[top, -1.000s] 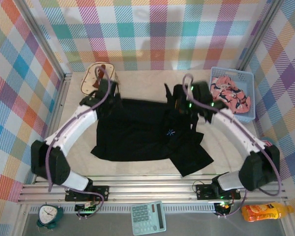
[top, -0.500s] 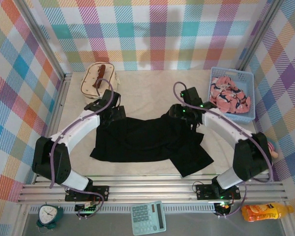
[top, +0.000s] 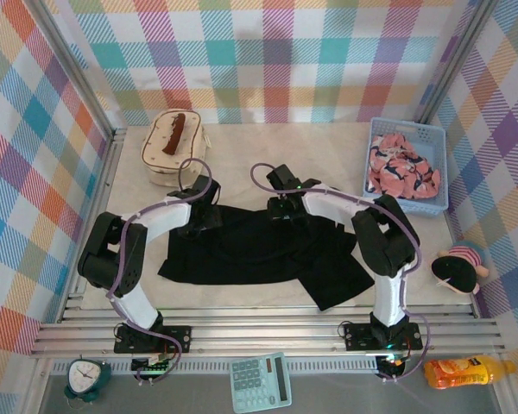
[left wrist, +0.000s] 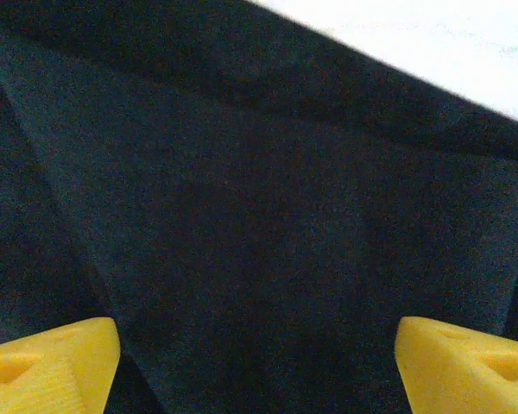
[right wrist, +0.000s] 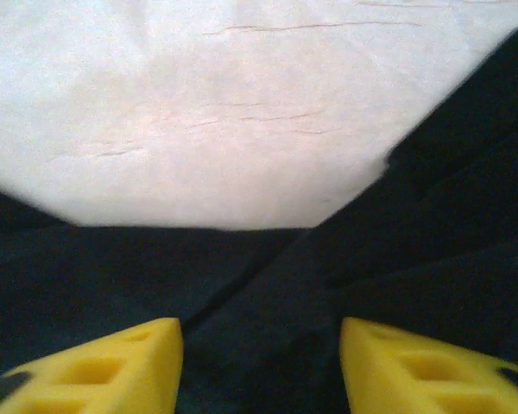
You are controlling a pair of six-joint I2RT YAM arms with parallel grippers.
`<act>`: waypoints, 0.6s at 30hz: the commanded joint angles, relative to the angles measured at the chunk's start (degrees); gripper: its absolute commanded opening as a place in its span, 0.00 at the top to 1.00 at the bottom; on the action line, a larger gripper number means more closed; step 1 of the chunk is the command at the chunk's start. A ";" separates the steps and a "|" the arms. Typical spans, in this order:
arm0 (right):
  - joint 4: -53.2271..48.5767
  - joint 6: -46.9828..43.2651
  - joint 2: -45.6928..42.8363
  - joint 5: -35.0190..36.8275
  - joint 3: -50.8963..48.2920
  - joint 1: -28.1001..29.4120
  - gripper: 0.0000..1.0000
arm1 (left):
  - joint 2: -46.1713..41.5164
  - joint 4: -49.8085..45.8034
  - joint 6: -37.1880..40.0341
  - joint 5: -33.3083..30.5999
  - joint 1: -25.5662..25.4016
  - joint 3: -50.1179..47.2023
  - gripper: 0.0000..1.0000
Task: Fold and stack the mixed laundry pile
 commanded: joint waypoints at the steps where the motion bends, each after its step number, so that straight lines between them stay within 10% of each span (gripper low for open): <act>1: -3.57 -1.33 0.64 6.54 2.13 -0.39 0.74 | -0.18 1.15 -3.08 2.80 -1.22 -0.81 0.18; 4: -2.81 -1.95 -1.56 7.63 1.53 -0.47 1.00 | -2.07 0.05 -3.39 2.34 -2.72 -0.07 0.18; 18: -0.63 -3.97 -6.94 4.76 -1.99 -1.28 1.00 | 5.68 1.77 -0.89 1.95 -5.51 8.43 0.18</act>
